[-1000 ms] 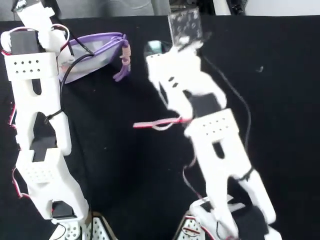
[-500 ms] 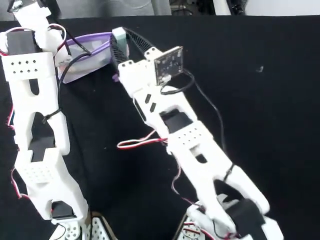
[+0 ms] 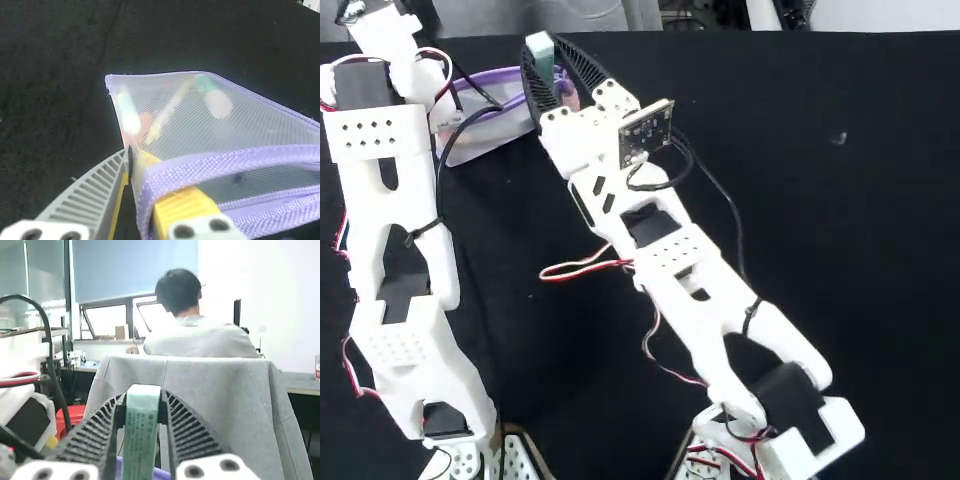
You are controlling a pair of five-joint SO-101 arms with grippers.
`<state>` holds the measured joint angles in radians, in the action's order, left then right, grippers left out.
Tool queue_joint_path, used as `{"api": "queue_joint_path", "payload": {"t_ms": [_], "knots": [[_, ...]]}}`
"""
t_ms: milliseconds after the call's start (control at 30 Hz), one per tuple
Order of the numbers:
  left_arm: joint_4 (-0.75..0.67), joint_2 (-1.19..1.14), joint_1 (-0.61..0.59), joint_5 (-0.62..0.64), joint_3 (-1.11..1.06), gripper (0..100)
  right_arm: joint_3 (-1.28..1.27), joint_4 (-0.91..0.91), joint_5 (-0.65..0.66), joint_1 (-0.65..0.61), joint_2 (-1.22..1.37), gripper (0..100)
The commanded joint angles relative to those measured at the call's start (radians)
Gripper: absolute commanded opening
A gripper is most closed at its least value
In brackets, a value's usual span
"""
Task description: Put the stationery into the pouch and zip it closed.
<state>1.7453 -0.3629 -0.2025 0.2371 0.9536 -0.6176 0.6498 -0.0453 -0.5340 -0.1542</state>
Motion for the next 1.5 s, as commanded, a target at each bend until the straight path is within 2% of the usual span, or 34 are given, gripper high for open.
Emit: {"api": "queue_joint_path", "payload": {"t_ms": [0,200,400,667,1167,1367,1467], "knots": [[-0.012,0.020,-0.005,-0.005,-0.002,3,0.067,0.068,0.003,-0.037,0.016,1.1],[-0.017,-0.025,-0.004,-0.003,0.007,3,0.111,0.150,0.003,-0.057,0.122,1.1],[-0.017,-0.048,0.008,-0.003,0.008,3,0.182,0.150,0.003,-0.052,0.232,1.1],[-0.012,-0.046,0.018,-0.003,0.008,3,0.217,0.150,0.003,-0.043,0.239,1.1],[-0.011,-0.040,-0.030,-0.005,0.008,3,0.214,0.140,0.002,-0.031,0.363,1.6],[-0.015,-0.046,-0.028,-0.005,0.008,3,0.197,-0.023,-0.005,-0.029,0.285,16.8],[-0.015,-0.041,-0.028,-0.005,0.008,3,0.196,-0.104,-0.003,-0.029,0.222,18.1]]}}
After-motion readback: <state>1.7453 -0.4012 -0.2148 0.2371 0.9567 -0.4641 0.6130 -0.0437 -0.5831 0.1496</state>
